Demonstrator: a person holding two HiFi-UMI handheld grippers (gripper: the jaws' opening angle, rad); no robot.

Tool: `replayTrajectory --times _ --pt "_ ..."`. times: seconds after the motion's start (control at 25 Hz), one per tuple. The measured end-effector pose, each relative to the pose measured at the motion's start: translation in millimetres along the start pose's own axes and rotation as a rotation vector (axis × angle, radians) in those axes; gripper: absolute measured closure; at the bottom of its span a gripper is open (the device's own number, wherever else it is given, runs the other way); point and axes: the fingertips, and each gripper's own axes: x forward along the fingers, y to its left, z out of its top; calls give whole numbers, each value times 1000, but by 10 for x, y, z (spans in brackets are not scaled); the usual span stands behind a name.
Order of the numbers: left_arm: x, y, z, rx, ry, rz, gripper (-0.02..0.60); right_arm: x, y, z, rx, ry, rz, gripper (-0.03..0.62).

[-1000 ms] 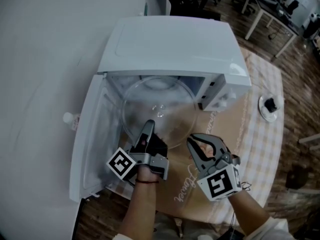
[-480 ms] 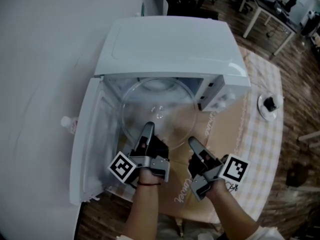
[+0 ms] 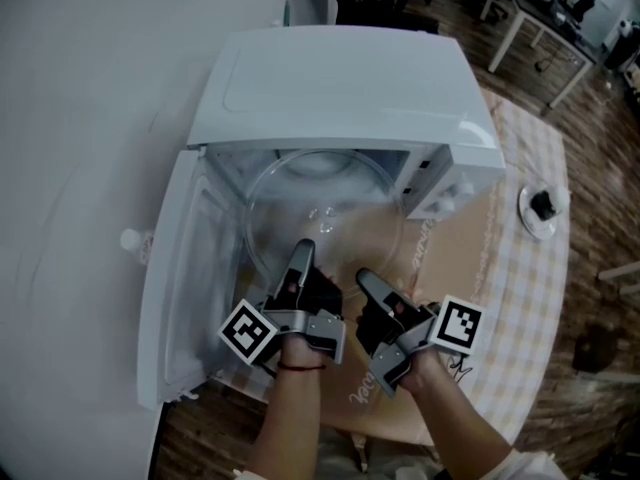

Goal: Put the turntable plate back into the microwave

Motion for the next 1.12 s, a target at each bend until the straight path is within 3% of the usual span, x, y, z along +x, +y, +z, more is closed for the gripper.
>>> replayTrajectory --times 0.52,0.84,1.12 --pt "46 16 -11 -3 -5 0 568 165 19 6 25 -13 68 546" --pt "103 -61 -10 53 43 -32 525 193 14 30 85 -35 115 546" --pt "79 -66 -30 116 103 -7 520 247 25 86 39 -27 120 545"
